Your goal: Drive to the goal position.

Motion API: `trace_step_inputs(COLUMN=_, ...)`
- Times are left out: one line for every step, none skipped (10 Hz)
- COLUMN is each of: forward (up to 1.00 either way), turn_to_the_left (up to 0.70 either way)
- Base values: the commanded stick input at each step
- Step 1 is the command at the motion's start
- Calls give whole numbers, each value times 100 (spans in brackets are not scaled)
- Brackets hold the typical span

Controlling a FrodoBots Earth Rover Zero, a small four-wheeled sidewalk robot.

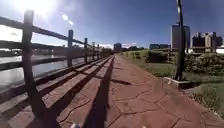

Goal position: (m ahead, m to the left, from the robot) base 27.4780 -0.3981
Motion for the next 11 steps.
trace_step_inputs(forward=85, turn_to_the_left=0)
trace_step_inputs(forward=85, turn_to_the_left=0)
trace_step_inputs(forward=85, turn_to_the_left=0)
trace_step_inputs(forward=85, turn_to_the_left=0)
trace_step_inputs(forward=85, turn_to_the_left=0)
trace_step_inputs(forward=85, turn_to_the_left=0)
trace_step_inputs(forward=85, turn_to_the_left=0)
trace_step_inputs(forward=85, turn_to_the_left=0)
trace_step_inputs(forward=85, turn_to_the_left=0)
trace_step_inputs(forward=85, turn_to_the_left=0)
trace_step_inputs(forward=85, turn_to_the_left=0)
